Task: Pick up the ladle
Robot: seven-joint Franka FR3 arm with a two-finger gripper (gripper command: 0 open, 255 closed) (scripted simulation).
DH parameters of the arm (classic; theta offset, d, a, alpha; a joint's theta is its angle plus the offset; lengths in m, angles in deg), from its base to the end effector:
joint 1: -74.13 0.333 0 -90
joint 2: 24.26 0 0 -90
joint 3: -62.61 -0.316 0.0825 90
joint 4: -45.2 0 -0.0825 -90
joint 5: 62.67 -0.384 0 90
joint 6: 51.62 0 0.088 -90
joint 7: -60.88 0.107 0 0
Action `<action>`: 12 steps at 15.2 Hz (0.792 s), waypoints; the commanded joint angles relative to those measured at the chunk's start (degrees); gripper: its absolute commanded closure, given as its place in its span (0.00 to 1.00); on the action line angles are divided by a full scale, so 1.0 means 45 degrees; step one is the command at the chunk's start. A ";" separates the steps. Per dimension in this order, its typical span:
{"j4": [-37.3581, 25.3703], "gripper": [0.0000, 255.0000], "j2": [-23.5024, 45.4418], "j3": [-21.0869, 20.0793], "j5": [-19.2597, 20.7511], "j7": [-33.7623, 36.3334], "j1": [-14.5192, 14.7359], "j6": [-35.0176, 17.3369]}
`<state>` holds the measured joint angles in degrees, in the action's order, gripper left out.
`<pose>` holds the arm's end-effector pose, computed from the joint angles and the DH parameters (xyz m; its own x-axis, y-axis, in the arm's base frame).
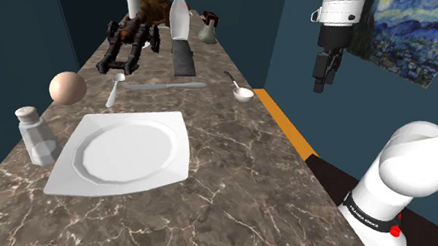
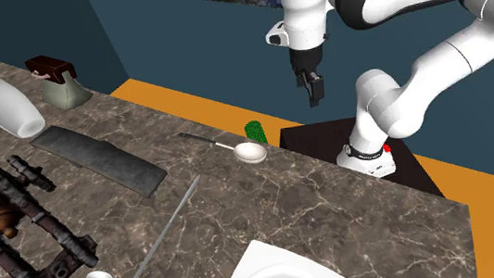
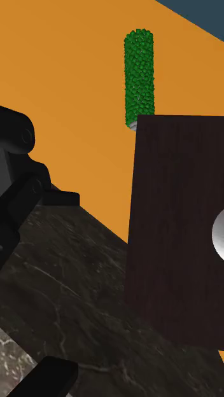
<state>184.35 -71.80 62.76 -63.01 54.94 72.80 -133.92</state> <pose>0.2782 -0.0067 0.5590 0.9839 0.0800 -0.1601 0.0771 -0.9967 -0.0246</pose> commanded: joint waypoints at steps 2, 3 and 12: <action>-0.0088 0.00 0.0336 -0.0181 -0.0240 0.0463 -0.0055 -0.0347; -0.0194 0.00 0.0684 -0.0361 -0.0467 0.0915 -0.0117 -0.0693; -0.1869 0.00 0.4151 -0.1689 -0.1793 0.4753 -0.0724 -0.3589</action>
<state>176.61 -54.53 55.92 -70.44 74.04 69.75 -148.63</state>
